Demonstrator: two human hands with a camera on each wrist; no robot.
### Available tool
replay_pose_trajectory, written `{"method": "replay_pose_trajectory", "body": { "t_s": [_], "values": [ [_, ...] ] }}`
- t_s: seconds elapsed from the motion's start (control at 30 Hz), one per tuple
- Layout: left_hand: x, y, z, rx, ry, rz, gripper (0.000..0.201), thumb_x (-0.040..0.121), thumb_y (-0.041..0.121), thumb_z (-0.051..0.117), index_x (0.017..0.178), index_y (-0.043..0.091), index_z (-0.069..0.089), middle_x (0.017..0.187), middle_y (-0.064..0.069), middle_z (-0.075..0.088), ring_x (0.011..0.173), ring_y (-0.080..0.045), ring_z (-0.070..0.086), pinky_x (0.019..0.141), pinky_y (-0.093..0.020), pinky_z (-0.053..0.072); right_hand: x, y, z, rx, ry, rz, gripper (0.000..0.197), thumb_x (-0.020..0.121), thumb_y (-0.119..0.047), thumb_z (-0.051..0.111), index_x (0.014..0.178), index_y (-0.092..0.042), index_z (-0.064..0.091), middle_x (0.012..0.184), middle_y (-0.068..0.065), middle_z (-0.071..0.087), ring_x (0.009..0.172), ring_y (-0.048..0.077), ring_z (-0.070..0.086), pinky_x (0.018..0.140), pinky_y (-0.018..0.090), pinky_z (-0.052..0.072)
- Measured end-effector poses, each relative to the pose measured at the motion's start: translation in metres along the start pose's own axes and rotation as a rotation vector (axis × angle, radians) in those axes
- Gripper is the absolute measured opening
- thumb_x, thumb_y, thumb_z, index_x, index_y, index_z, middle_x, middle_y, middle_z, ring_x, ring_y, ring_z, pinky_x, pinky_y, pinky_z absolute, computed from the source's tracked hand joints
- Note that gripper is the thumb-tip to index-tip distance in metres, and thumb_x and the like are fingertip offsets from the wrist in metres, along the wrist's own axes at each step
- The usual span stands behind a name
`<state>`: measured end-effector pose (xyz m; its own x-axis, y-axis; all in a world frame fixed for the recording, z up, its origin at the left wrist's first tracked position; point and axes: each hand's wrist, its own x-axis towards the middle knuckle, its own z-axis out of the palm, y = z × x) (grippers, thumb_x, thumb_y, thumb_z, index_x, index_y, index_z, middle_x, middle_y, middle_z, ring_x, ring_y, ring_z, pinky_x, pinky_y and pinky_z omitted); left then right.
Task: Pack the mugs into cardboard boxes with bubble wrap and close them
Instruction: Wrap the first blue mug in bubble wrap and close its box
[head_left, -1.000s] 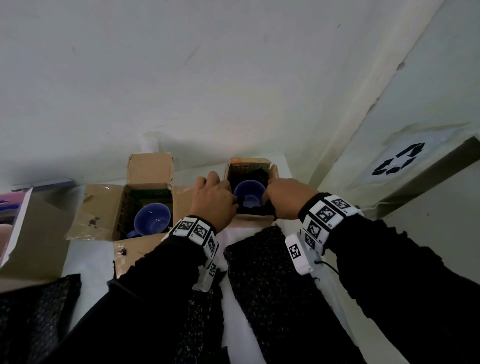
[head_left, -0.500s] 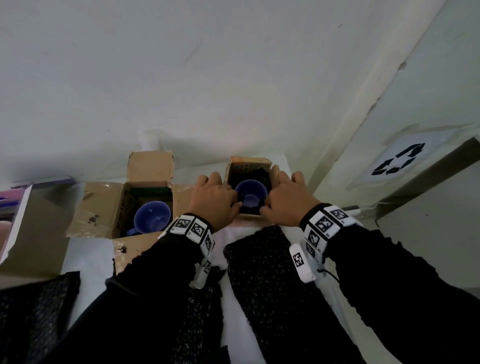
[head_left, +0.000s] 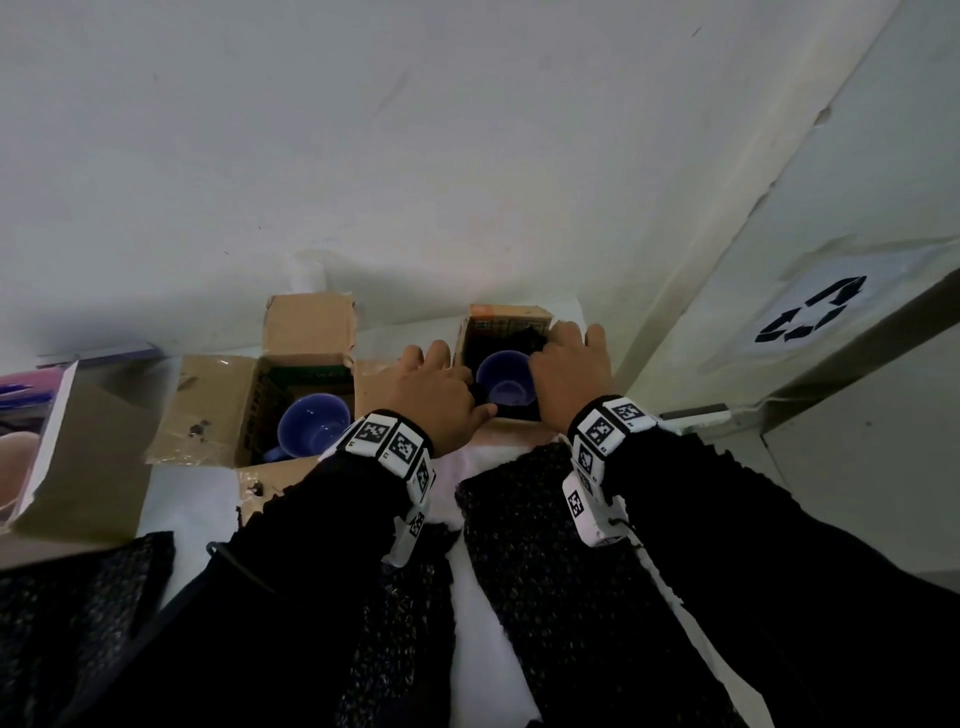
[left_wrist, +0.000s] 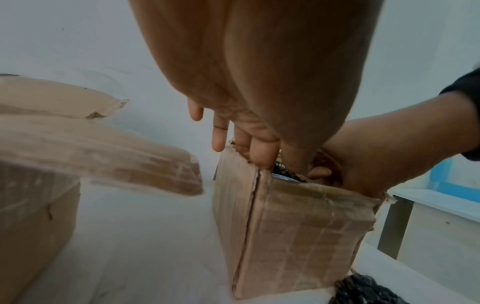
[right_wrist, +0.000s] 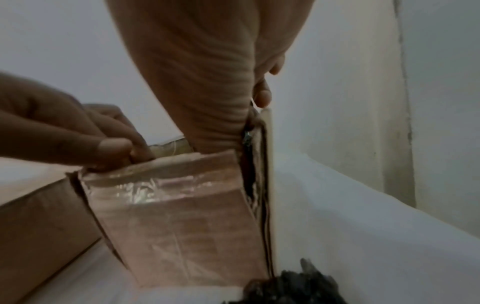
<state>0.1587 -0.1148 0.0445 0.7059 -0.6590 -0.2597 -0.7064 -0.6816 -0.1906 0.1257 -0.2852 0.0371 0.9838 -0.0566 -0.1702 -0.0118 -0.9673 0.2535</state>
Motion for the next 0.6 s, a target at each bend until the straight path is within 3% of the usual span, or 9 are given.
{"method": "replay_pose_trajectory", "body": {
  "t_s": [0.1, 0.2, 0.3, 0.4, 0.5, 0.6],
  "values": [
    [-0.001, 0.001, -0.002, 0.006, 0.018, -0.006, 0.052, 0.096, 0.057, 0.026, 0.11, 0.027, 0.066, 0.116, 0.006, 0.061, 0.116, -0.025, 0.038, 0.092, -0.043, 0.028, 0.0, 0.001, 0.003, 0.04, -0.029, -0.047, 0.011, 0.082, -0.022, 0.058, 0.091, -0.025, 0.063, 0.095, 0.001, 0.067, 0.129, 0.032, 0.032, 0.098, 0.048, 0.024],
    [-0.005, -0.002, 0.001, -0.093, 0.105, -0.033, 0.041, 0.091, 0.06, 0.039, 0.116, 0.029, 0.051, 0.11, -0.001, 0.062, 0.111, -0.027, 0.045, 0.091, -0.042, 0.032, -0.004, 0.015, 0.003, 0.228, 0.018, -0.148, 0.015, 0.079, -0.024, 0.058, 0.092, -0.03, 0.054, 0.094, -0.006, 0.063, 0.117, 0.027, 0.036, 0.085, 0.043, 0.023],
    [-0.004, -0.005, 0.01, -0.066, 0.16, 0.016, 0.058, 0.082, 0.074, 0.031, 0.124, 0.036, 0.044, 0.108, 0.003, 0.064, 0.108, -0.028, 0.048, 0.088, -0.042, 0.034, -0.013, 0.021, 0.006, 0.416, 0.027, -0.192, 0.021, 0.087, -0.034, 0.05, 0.106, -0.037, 0.057, 0.11, -0.012, 0.059, 0.128, 0.026, 0.031, 0.097, 0.047, 0.016],
    [-0.002, -0.008, 0.011, -0.029, 0.154, 0.068, 0.054, 0.077, 0.071, 0.05, 0.119, 0.037, 0.051, 0.113, 0.008, 0.061, 0.111, -0.025, 0.044, 0.088, -0.041, 0.032, -0.024, 0.018, 0.019, 0.311, 0.022, -0.305, 0.035, 0.086, -0.051, 0.053, 0.12, -0.042, 0.055, 0.121, -0.013, 0.053, 0.133, 0.026, 0.027, 0.102, 0.051, 0.01],
    [-0.003, -0.009, 0.005, 0.005, 0.193, 0.074, 0.046, 0.073, 0.062, 0.064, 0.109, 0.034, 0.065, 0.121, 0.007, 0.055, 0.112, -0.025, 0.042, 0.088, -0.039, 0.034, -0.029, 0.012, 0.034, 0.226, 0.096, -0.337, 0.041, 0.075, -0.028, 0.069, 0.114, -0.037, 0.061, 0.113, -0.01, 0.055, 0.115, 0.025, 0.044, 0.093, 0.047, 0.017],
    [-0.007, -0.003, 0.006, 0.045, 0.2, 0.063, 0.036, 0.074, 0.055, 0.066, 0.099, 0.03, 0.071, 0.111, 0.009, 0.06, 0.111, -0.025, 0.045, 0.088, -0.04, 0.028, -0.031, 0.005, 0.043, 0.225, 0.199, -0.347, 0.032, 0.066, -0.018, 0.072, 0.094, -0.031, 0.066, 0.09, -0.014, 0.063, 0.098, 0.022, 0.051, 0.085, 0.042, 0.02]
  ]
}}
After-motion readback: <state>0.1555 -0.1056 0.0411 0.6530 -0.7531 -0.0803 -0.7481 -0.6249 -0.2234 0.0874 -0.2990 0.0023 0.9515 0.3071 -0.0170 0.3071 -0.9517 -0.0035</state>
